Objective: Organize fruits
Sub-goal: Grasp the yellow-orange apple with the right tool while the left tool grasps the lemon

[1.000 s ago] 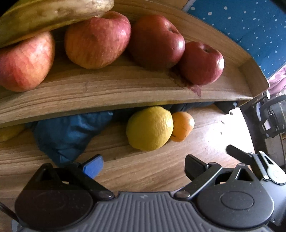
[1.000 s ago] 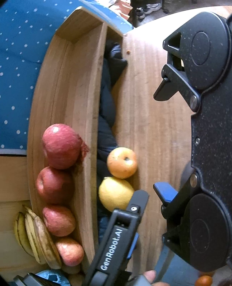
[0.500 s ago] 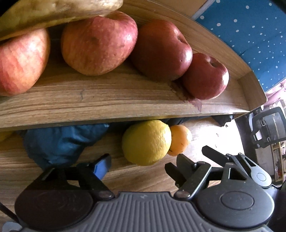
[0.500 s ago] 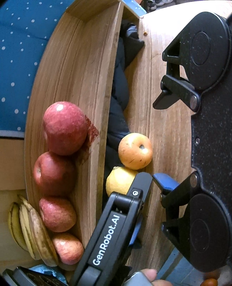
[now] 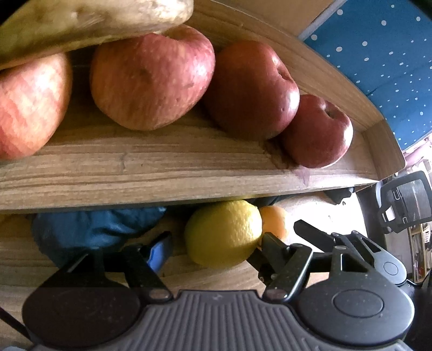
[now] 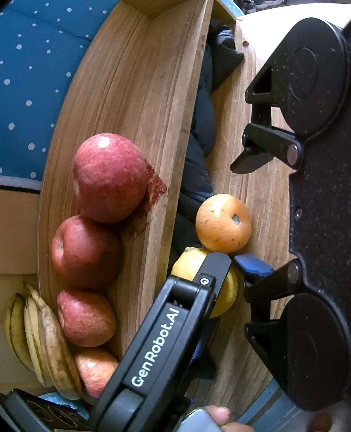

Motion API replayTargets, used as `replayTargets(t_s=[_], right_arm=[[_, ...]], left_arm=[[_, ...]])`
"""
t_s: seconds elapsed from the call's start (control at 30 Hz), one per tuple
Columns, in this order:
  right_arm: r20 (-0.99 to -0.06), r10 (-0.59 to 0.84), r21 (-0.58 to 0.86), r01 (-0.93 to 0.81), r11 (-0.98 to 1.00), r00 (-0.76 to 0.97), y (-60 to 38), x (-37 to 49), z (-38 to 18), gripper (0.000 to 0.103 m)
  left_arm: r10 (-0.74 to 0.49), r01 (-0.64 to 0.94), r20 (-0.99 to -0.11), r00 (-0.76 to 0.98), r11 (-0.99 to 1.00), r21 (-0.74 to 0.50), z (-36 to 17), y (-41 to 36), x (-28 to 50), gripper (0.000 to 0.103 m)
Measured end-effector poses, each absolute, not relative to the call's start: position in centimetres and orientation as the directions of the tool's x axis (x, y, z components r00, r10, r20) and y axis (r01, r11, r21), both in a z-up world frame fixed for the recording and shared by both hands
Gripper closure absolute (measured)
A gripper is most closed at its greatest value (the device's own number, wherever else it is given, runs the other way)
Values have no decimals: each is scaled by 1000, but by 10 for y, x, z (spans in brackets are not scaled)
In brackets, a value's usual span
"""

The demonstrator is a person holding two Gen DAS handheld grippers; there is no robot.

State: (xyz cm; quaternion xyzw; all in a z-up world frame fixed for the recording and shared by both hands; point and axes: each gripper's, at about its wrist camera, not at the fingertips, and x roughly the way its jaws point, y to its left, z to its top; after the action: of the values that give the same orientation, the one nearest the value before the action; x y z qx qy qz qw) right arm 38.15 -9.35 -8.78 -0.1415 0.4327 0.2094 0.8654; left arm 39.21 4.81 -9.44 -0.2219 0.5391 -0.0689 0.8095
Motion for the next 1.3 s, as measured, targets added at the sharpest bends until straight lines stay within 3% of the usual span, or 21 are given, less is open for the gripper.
replayTargets(t_s=[0.3,0.63,0.8,1.3], right_arm=[[-803,248,-75,-505,860,542,-95,374,-86,42],[-799,282,-81,-558,826,532,-106,361,-85,44],[-801,308,-72,-594,801,513,-111,358,-86,54],[-805,318,-76,-619,782,500,-107,363,-92,53]], left_arm=[[-372,-125,-826,423,879,-459,-94,46,399,37],[-378,-131,-821,429,873,-470,-95,50,396,38],[-380,-133,-818,431,871,-474,-97,54,392,39],[-363,-170,-830,424,868,-467,-92,64,382,39]])
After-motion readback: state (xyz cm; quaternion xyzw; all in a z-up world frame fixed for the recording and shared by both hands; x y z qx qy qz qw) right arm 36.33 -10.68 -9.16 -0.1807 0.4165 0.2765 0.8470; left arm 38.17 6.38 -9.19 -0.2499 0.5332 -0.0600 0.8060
